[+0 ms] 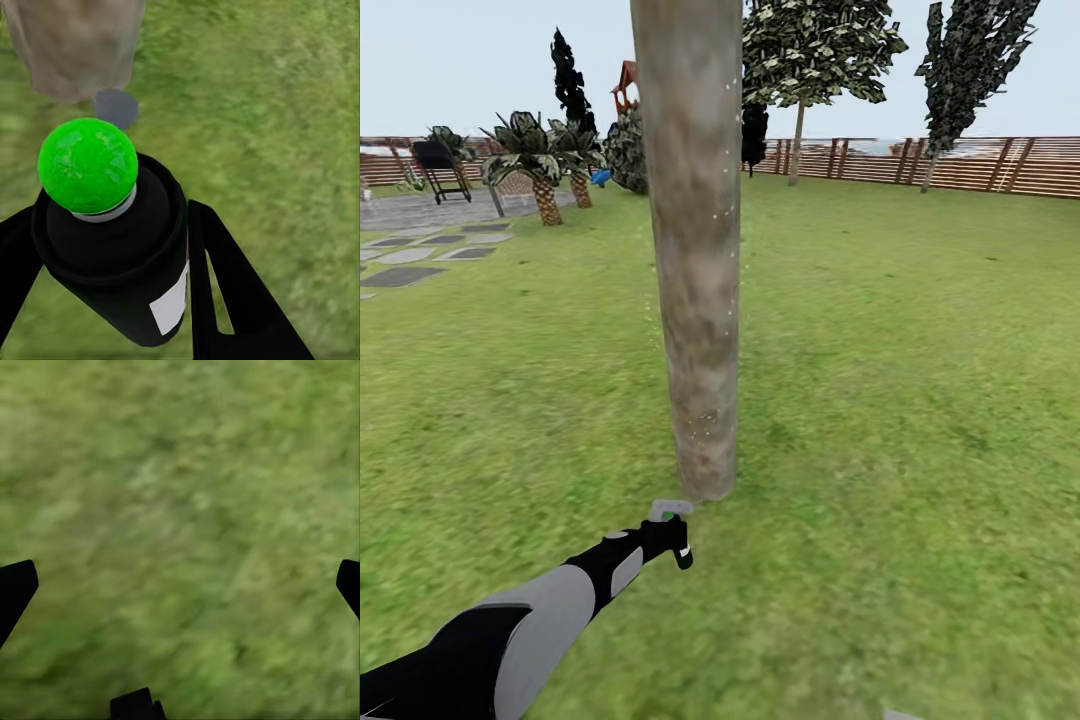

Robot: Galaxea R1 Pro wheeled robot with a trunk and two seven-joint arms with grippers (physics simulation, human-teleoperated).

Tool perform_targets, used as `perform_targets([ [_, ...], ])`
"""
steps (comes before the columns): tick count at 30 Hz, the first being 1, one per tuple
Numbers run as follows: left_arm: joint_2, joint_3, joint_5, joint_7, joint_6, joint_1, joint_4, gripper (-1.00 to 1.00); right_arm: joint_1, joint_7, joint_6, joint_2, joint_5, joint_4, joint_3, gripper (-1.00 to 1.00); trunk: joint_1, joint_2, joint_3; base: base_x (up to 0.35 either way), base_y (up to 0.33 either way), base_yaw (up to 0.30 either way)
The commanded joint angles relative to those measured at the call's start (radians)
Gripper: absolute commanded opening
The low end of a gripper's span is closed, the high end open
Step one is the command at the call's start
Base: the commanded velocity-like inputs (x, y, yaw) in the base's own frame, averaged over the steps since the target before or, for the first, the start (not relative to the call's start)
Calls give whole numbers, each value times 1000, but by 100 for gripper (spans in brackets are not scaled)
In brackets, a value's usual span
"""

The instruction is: In the garden, pick up the pesticide atomizer on the floor and spray pesticide onto both trees until each tree trunk is fully covered.

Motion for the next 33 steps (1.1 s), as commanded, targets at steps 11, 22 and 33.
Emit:
perform_targets([
  [11,36,-3,1,-2,468,-1,-430,-100,-2,2,-9,1,-1,5,-9,100,0,0,-1,0,9,0],
  [22,44,-7,3,-8,995,-5,-1007,-100,-2,1,-9,-5,-1,4,-9,100,0,0,-1,0,0,0],
  [33,53,3,4,-9,1019,-74,-1050,-100,-2,0,-9,-5,-1,4,-9,100,0,0,-1,-81,6,0],
])
